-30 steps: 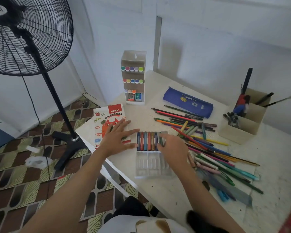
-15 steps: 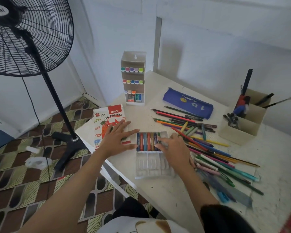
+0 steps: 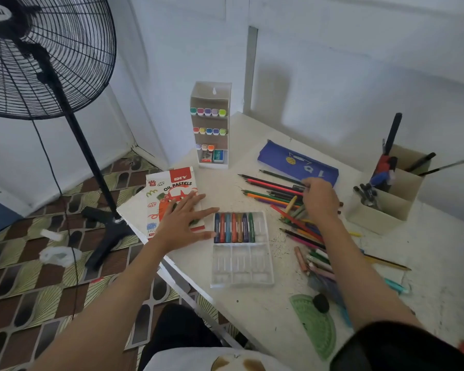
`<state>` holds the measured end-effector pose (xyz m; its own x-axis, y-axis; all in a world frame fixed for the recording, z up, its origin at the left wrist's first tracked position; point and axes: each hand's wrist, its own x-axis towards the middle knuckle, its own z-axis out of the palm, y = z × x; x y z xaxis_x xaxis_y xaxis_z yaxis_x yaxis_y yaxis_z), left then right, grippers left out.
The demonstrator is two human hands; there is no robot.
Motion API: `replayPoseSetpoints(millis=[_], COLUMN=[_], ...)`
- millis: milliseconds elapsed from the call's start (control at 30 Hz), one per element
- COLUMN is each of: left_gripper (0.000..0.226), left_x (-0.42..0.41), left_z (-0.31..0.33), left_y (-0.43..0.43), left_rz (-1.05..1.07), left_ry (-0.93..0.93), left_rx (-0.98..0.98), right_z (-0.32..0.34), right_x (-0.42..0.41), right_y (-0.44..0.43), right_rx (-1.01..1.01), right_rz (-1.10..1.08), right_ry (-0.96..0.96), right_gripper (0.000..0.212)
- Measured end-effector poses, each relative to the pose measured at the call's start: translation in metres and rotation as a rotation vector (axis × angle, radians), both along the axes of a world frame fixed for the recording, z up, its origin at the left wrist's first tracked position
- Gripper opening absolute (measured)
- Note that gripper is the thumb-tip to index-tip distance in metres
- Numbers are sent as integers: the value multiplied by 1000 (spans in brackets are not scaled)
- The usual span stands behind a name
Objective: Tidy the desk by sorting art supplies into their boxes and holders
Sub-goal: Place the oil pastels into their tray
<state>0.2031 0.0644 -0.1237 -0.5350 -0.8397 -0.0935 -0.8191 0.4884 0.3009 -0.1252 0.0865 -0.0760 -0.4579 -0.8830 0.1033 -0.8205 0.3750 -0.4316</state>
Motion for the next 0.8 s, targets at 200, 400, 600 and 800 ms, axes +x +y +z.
replayPoseSetpoints(millis=[200,400,600,800], left_gripper=[81,79,77,81], left_x=[1,1,1,1], left_z=[0,-1,-3,-3], left_y=[0,0,-2,-1], left_rz=[0,-5,-11,-11], left_ry=[16,17,9,11], left_rx=[0,-4,-11,-24], right_z=[-12,-11,3,-8], right_x=[-20,-15,19,48], right_y=[-20,-15,13,41], right_rx=[168,95,-216,-245], right_rz=[2,31,266,638], right_ry=[158,114,-229,-226], right_gripper=[23,19,18,26])
